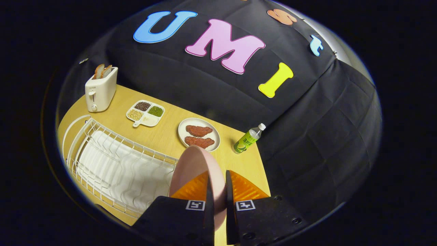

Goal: Take the plate from the dish rack, then take the spoon from the basket and place it into the plate.

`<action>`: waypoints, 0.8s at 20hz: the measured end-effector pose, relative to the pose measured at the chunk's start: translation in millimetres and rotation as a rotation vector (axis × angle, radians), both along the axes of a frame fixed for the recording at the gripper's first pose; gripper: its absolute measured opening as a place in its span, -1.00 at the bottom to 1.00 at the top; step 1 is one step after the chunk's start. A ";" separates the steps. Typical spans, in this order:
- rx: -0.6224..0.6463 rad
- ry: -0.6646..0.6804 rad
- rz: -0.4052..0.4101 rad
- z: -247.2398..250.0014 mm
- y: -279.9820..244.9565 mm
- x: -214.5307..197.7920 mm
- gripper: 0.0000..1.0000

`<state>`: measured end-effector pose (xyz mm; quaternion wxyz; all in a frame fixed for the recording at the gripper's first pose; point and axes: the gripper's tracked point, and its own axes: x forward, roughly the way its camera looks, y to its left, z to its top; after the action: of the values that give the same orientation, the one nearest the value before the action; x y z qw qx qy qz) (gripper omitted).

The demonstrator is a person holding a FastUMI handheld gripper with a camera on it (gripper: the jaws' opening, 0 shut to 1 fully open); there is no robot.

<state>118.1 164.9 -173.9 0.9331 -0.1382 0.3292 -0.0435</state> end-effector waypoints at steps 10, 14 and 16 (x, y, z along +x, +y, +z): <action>0.373 0.035 0.012 21.1 -2.2 -88.9 -0.65; 0.567 0.093 0.027 5.6 14.5 -152.4 -0.64; 0.652 0.157 0.011 -18.3 23.9 -185.1 -0.64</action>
<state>-67.0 188.8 -192.2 0.9001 0.1628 0.3961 0.0797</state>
